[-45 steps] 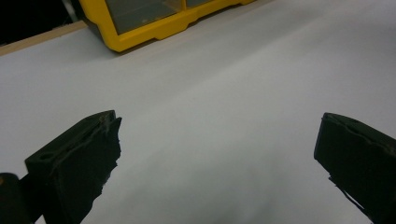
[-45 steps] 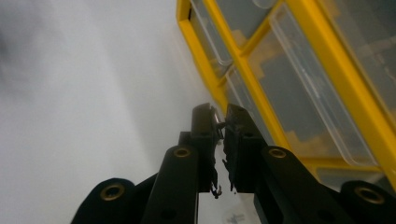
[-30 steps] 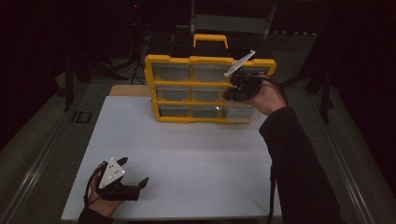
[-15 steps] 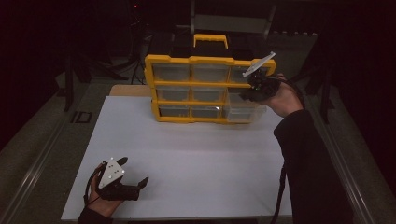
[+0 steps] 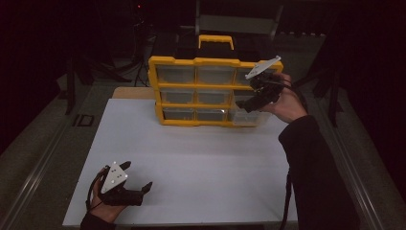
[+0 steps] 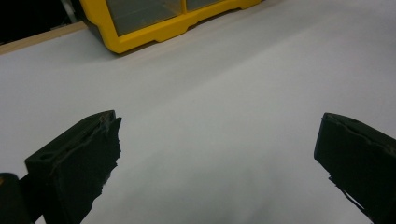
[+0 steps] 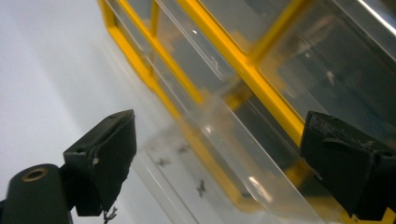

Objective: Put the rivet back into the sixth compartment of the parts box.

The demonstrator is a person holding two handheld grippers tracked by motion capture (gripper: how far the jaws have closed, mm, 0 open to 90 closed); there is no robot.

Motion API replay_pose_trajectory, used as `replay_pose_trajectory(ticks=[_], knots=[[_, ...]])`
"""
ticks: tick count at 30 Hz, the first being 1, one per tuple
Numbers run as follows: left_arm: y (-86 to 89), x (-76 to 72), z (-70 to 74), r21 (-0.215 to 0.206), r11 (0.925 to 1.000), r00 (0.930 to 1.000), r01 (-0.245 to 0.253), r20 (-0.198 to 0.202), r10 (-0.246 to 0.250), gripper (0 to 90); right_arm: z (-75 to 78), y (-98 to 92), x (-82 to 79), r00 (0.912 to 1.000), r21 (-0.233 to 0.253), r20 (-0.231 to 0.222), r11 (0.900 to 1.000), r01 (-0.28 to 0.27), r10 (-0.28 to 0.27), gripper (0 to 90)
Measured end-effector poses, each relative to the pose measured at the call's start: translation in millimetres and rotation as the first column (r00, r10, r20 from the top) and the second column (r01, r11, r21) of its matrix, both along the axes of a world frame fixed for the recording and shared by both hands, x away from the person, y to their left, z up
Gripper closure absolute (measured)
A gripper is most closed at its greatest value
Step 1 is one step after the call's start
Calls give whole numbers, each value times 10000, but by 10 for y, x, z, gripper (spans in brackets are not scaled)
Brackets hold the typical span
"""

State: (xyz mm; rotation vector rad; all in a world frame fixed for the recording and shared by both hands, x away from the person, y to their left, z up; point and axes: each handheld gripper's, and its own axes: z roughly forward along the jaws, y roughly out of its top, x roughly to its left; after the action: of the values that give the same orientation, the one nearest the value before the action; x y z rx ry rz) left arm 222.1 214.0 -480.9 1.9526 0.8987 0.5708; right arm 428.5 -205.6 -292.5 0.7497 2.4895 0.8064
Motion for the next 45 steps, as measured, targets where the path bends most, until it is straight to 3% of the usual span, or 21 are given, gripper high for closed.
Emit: replay_pose_trajectory(ticks=[19,34,45], knots=[[9,4,1,-5,10000,10000,-56,-5,56,10,-159,559,6,9975,982,172,9927,-697,683,103],[38,2,10,-169,9998,9999,-146,17,146,10,-587,971,-209,9873,1145,-138,9811,-1560,1586,106],[66,-2,21,-200,9995,9997,-239,53,240,10,-1118,1052,-501,9809,1102,-490,9771,-1820,1882,106]])
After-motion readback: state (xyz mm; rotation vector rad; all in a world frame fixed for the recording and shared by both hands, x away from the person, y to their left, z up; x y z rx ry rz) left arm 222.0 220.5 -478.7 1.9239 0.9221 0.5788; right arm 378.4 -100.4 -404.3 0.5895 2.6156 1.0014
